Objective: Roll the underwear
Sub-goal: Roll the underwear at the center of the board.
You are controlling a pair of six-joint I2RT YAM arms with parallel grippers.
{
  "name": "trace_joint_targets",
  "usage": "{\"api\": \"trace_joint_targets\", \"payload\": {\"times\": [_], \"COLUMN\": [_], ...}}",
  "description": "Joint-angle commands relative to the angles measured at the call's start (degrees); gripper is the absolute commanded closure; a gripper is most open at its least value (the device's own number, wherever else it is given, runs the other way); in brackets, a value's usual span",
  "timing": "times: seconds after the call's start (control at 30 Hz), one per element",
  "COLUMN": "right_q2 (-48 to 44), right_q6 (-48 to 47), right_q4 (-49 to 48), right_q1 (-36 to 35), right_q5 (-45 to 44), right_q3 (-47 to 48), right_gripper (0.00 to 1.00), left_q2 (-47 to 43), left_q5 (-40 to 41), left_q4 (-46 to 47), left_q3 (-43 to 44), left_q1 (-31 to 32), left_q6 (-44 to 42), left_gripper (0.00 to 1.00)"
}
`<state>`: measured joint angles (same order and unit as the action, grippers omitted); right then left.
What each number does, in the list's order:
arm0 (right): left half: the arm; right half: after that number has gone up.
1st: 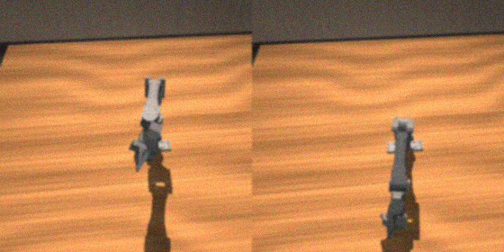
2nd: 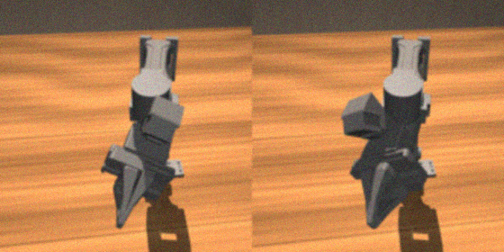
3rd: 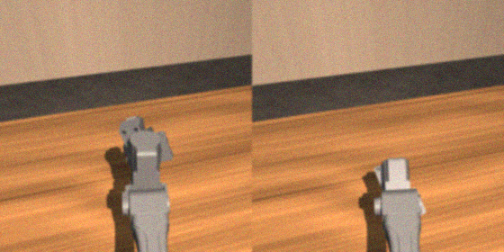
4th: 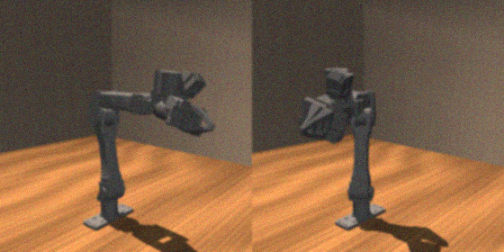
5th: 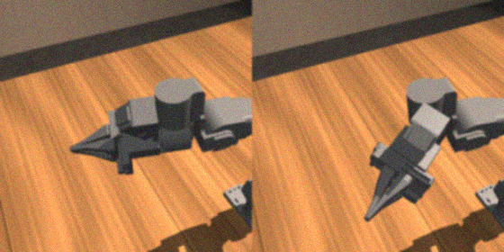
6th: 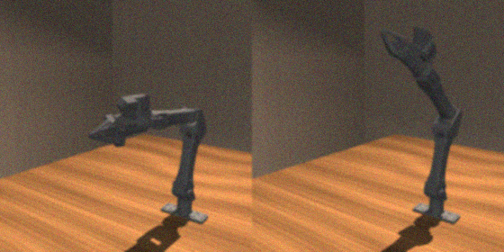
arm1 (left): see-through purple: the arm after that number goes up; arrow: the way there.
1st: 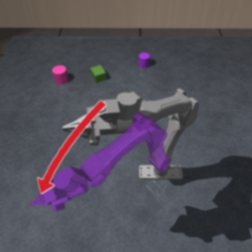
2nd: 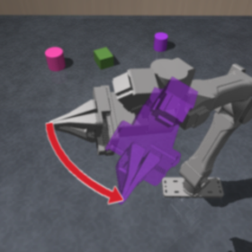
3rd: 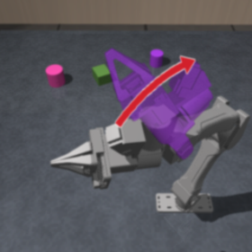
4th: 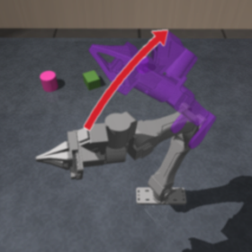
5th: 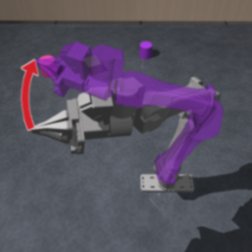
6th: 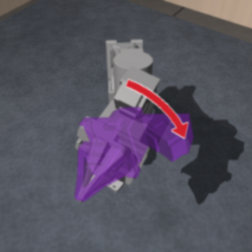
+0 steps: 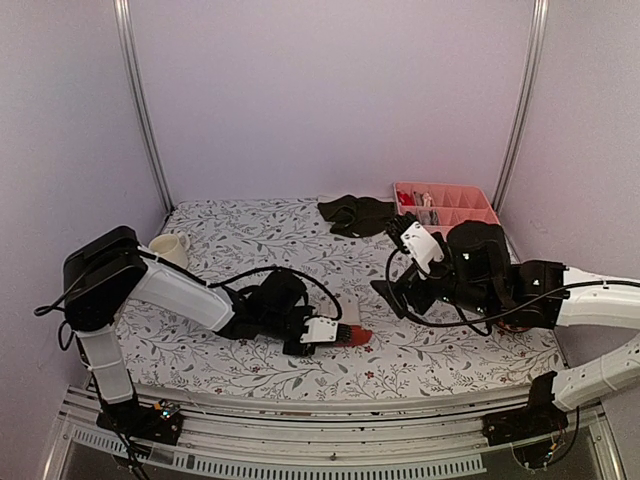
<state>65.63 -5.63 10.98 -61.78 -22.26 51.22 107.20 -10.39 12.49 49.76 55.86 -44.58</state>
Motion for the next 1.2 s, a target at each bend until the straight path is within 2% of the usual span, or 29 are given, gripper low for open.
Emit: {"api": "trace_joint_targets", "payload": {"times": [0.0,0.1,0.23,0.43,0.7,0.87,1.17], "right_q2": [0.11,2.94,7.15,15.75,28.48,33.43,38.92], "right_q6": [-7.16,-12.71,-17.43,-22.4,-25.79,-26.3,-26.13], "right_q4": [-9.74,-14.58,-17.62,-16.77,-17.48,-16.04,-15.65], "right_q1": [-5.9,-9.93,-13.7,-16.38,-16.3,-13.21,-8.47], "right_q5": [-3.53,-6.06,-5.48,-3.6,-9.06,-10.96,-12.06], "right_q3": [-4.62,-6.74,-8.4,-7.38,-5.05,-3.25,-1.39], "right_gripper": [0.01,0.01,0.0,0.16,0.21,0.25,0.41], "left_q2": [3.99,4.69,6.85,13.17,17.84,20.59,20.94], "left_q5": [-11.3,-16.91,-20.44,-18.99,-22.64,-25.27,-27.2], "left_q4": [-16.25,-22.66,-24.95,-29.24,-33.6,-36.74,-37.68], "left_q3": [1.79,6.14,8.49,14.37,18.92,21.29,21.86], "left_q1": [-2.28,-4.77,-6.83,-6.91,-8.95,-9.19,-10.01], "left_q6": [5.85,7.37,9.15,11.42,13.84,13.73,13.64], "left_gripper": [1.0,1.0,1.0,1.0,1.0,1.0,1.0]}}
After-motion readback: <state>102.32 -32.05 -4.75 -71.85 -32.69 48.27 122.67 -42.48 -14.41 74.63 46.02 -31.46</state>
